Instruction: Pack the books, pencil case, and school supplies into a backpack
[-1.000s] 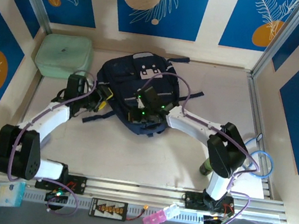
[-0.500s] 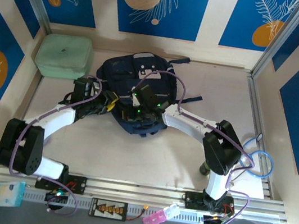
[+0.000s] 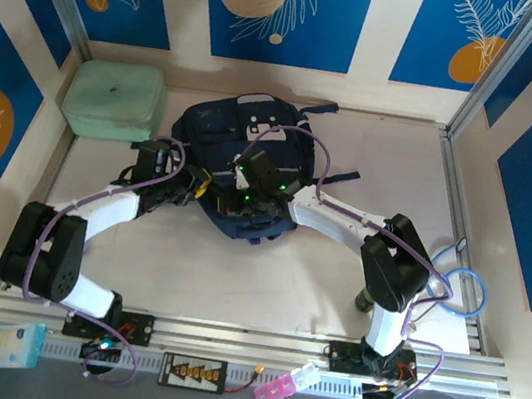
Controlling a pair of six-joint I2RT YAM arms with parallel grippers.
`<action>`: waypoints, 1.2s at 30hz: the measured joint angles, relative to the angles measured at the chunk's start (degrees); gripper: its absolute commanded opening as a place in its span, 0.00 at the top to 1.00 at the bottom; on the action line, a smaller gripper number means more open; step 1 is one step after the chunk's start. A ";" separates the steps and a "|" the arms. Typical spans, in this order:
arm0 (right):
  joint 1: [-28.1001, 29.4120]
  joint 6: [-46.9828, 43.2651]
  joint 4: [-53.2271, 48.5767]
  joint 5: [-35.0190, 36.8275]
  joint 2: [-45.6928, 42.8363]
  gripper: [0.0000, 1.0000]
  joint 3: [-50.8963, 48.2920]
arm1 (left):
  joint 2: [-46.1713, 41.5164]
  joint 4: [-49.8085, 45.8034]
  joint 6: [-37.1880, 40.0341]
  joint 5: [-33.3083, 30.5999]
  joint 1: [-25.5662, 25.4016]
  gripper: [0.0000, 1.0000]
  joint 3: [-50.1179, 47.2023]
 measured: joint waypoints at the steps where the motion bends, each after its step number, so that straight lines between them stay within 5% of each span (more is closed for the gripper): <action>1: 0.00 0.00 0.00 0.04 0.00 1.00 0.00 | 0.22 0.17 -0.11 0.02 0.00 0.89 0.00; 4: 0.11 -0.04 -0.37 0.87 0.00 1.00 0.00 | 0.81 0.72 -0.31 0.04 -0.22 1.00 -0.04; 23: -2.36 -1.29 -10.82 17.05 -8.63 0.99 -8.35 | 1.36 -1.03 2.21 0.02 -0.52 1.00 1.07; 32: -1.55 -1.27 -16.26 19.63 -2.84 0.80 -1.42 | 1.36 -1.36 2.80 0.00 -0.52 1.00 1.14; 36: -1.46 -1.29 -17.22 19.98 -1.57 0.81 -0.52 | 1.36 -1.36 2.80 0.00 -0.52 1.00 1.16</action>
